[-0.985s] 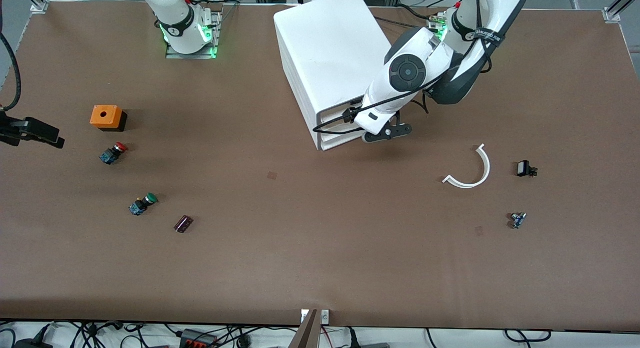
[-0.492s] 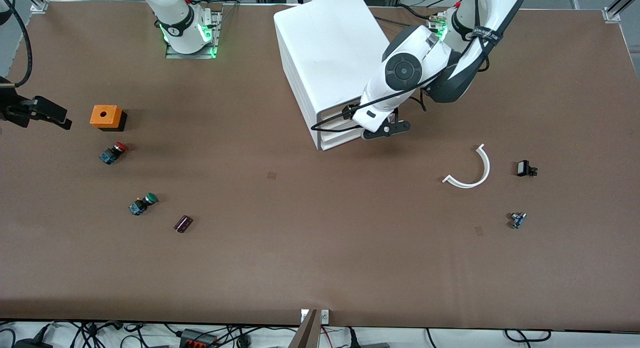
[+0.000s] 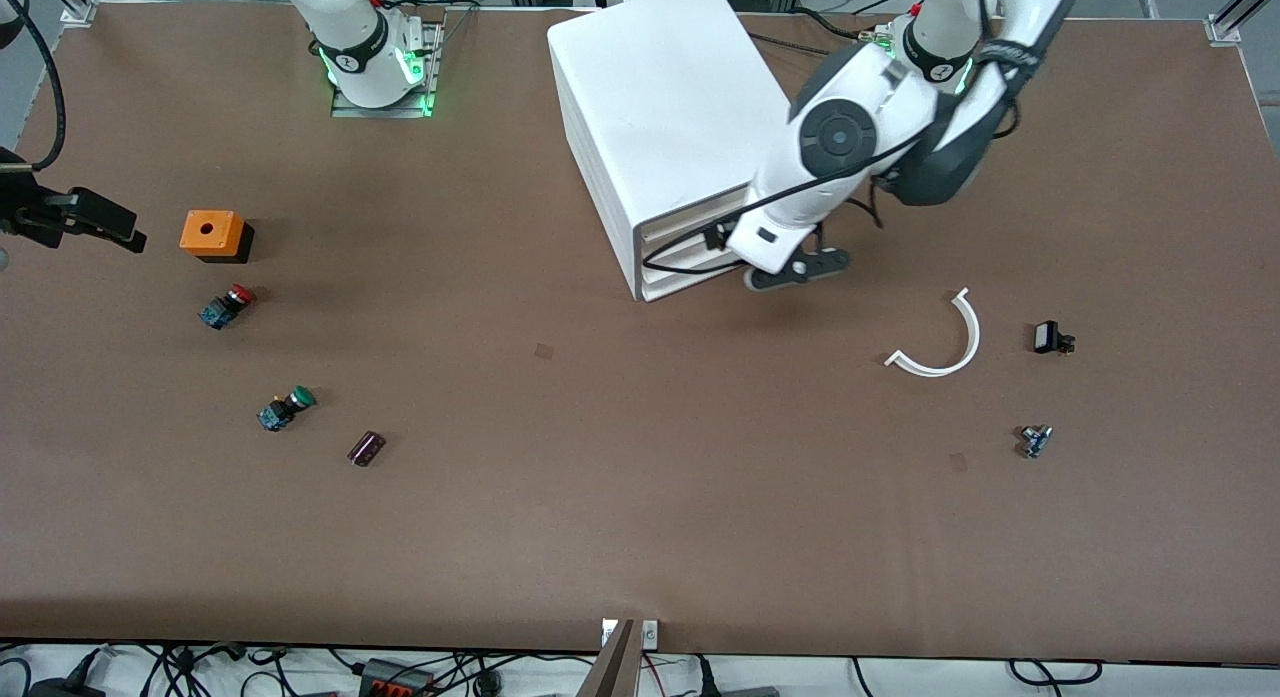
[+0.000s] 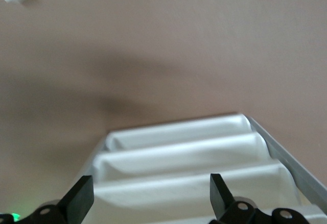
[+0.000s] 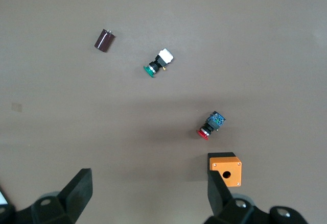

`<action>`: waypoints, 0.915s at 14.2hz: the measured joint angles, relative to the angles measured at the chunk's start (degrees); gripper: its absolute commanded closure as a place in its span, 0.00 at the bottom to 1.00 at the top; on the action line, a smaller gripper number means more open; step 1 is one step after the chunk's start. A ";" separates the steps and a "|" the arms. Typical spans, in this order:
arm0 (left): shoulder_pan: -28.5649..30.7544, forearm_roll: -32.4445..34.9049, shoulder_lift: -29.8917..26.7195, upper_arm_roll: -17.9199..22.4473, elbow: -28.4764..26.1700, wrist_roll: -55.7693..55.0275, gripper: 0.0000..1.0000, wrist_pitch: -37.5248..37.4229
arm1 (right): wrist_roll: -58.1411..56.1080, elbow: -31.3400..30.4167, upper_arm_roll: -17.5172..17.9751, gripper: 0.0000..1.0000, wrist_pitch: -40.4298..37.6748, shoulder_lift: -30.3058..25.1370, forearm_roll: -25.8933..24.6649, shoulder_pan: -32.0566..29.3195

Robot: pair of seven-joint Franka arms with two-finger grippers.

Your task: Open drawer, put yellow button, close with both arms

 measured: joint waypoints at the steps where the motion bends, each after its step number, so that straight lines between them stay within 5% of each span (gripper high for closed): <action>1: 1.95 2.18 -0.28 0.12 1.04 2.33 0.00 -1.29 | 0.00 -0.06 0.00 0.00 0.01 -0.14 0.00 0.00; 8: 12.97 15.74 -0.33 0.53 5.57 21.70 0.00 -7.61 | -0.01 -0.25 0.00 0.00 0.29 -0.31 -0.01 0.02; 13: 15.08 15.44 -1.53 4.97 11.97 38.66 0.00 -13.41 | -0.07 -1.02 0.00 0.00 0.66 -0.35 -0.01 0.08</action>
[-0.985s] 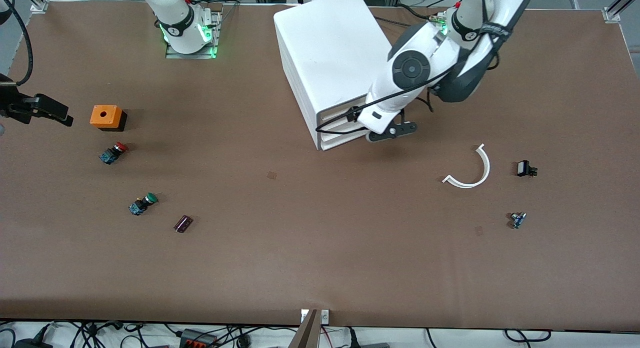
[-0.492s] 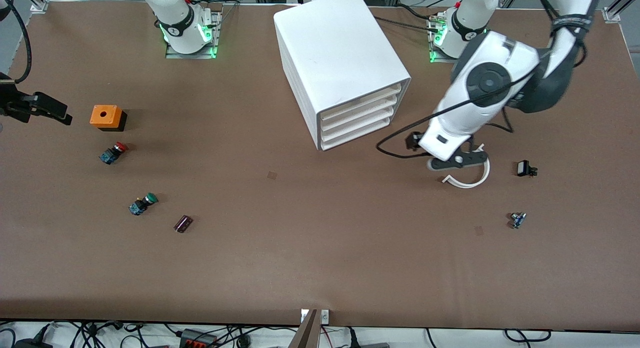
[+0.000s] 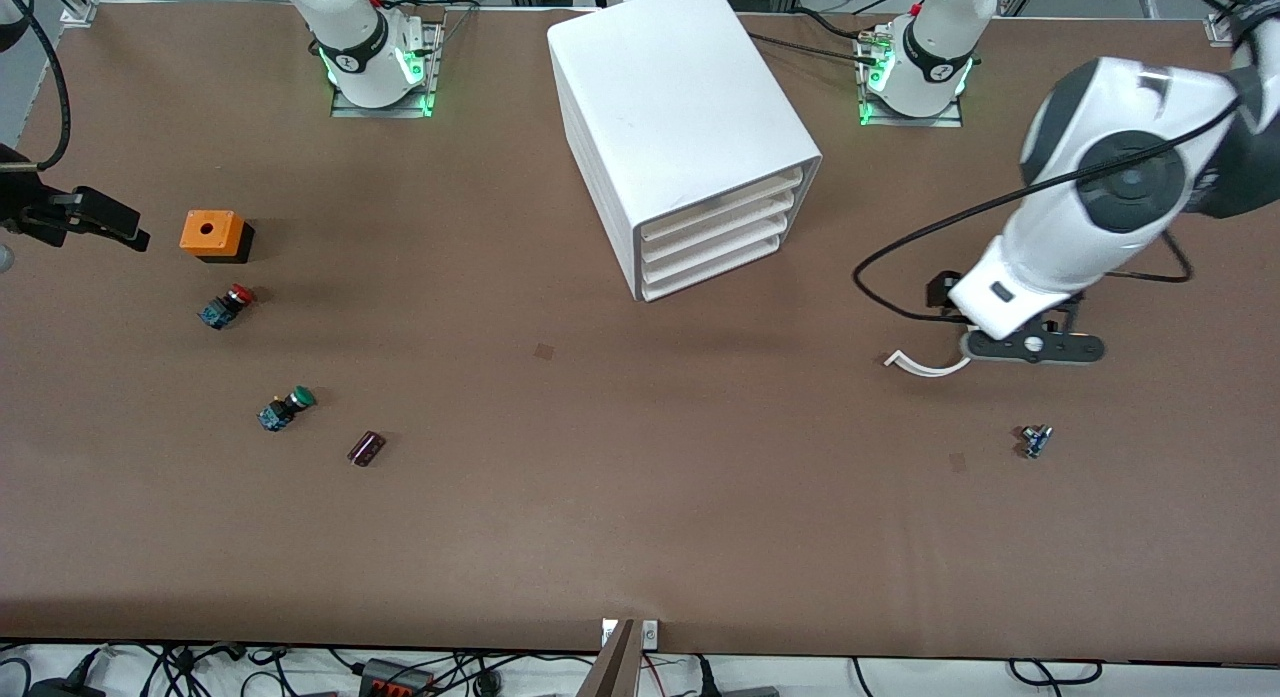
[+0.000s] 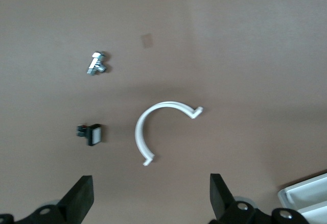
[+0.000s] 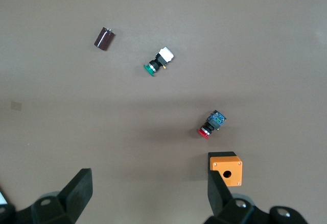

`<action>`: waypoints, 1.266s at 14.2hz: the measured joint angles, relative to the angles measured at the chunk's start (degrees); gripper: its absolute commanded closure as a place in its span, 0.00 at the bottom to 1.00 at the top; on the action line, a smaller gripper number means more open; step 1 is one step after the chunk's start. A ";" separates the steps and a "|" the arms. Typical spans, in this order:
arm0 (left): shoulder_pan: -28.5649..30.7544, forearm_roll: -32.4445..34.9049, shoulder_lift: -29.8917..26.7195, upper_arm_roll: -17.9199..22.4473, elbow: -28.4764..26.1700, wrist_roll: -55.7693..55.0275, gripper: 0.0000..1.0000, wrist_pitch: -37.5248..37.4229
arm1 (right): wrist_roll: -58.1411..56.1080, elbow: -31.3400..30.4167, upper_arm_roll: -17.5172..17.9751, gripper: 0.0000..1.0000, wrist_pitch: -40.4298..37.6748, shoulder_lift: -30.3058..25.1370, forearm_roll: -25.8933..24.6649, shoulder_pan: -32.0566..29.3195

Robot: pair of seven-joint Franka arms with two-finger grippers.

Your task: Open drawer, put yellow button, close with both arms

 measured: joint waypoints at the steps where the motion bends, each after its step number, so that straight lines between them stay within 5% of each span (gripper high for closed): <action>1: -0.25 -2.97 -1.23 2.81 0.48 3.86 0.00 -0.55 | -0.03 -0.01 0.00 0.00 0.11 -0.01 0.00 0.04; 5: -6.46 -12.39 -7.09 18.65 -0.22 15.50 0.00 -0.93 | -0.13 -0.03 0.00 0.00 0.11 -0.06 0.00 0.06; 8: -12.25 -17.29 -11.54 26.99 -4.71 16.03 0.00 3.82 | -0.18 -0.03 -0.02 0.00 0.11 -0.25 0.00 0.05; 12: -14.64 -17.76 -15.04 28.91 -9.16 21.26 0.00 9.72 | -0.49 -0.03 -0.04 0.00 -0.49 -0.67 0.00 0.05; 18: -15.06 -17.30 -15.57 28.96 -7.45 21.00 0.00 1.42 | -0.62 -0.04 -0.03 0.00 -0.53 -0.72 0.00 0.10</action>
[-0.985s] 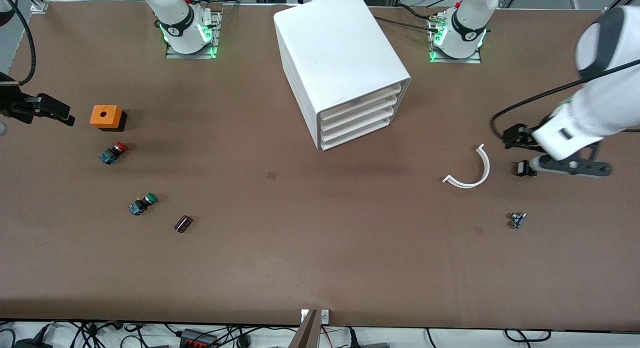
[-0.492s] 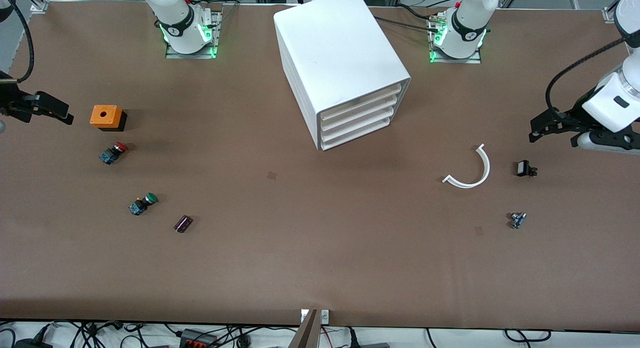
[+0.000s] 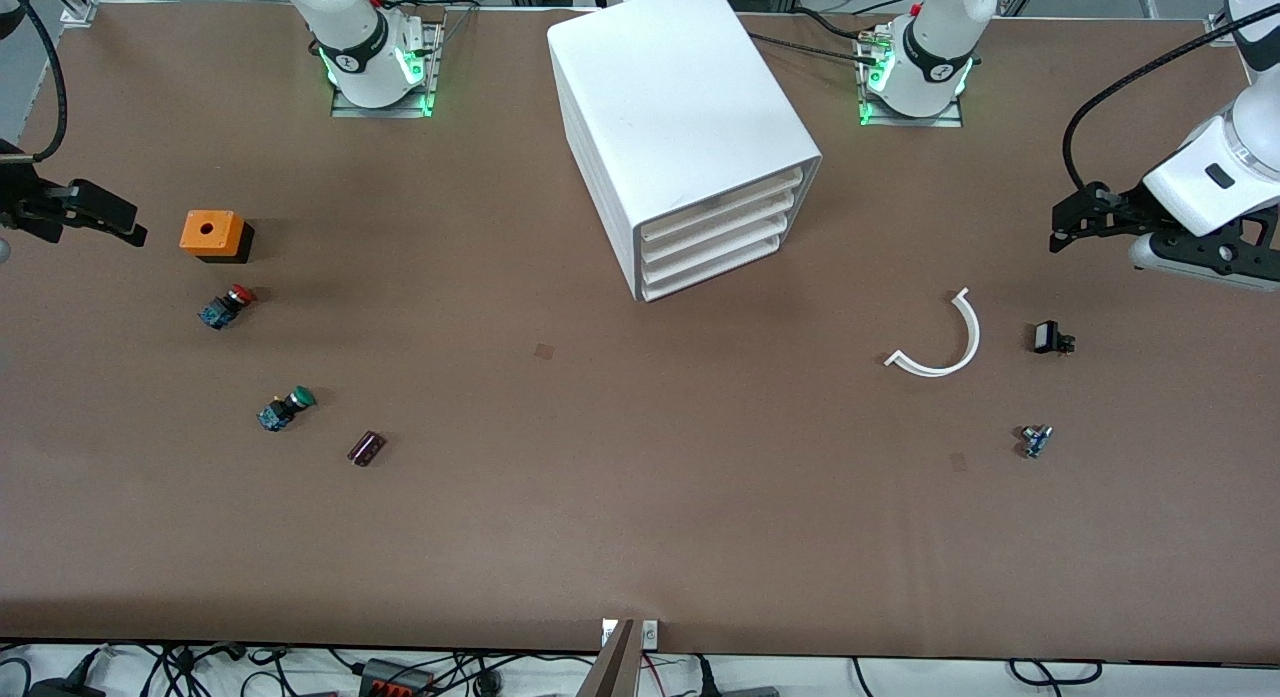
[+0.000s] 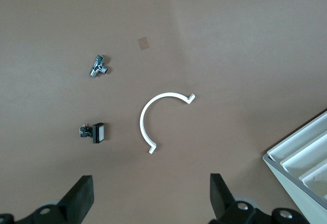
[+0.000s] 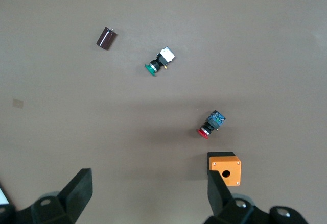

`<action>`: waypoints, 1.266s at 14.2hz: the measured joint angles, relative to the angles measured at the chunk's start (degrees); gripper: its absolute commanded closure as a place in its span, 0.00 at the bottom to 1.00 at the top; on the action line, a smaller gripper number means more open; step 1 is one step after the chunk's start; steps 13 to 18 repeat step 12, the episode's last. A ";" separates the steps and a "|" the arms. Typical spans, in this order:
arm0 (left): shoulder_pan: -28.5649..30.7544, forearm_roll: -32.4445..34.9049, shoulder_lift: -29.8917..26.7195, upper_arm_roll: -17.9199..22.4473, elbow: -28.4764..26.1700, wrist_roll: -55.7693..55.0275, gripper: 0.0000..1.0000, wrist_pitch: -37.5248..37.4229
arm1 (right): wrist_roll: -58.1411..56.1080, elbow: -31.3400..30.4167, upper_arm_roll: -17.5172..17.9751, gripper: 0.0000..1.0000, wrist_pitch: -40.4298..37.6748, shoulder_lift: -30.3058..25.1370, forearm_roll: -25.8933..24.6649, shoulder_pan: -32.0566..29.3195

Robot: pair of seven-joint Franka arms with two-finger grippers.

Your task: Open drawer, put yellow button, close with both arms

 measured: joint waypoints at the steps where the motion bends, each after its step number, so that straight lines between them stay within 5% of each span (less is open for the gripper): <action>1: -0.03 0.00 0.00 0.00 0.14 -0.12 0.00 -0.21 | -0.01 0.00 0.00 0.00 0.00 -0.01 0.00 0.01; 18: -0.49 0.00 0.01 -0.02 0.23 -0.48 0.00 -0.37 | -0.08 0.00 0.08 0.00 0.00 -0.07 0.00 0.10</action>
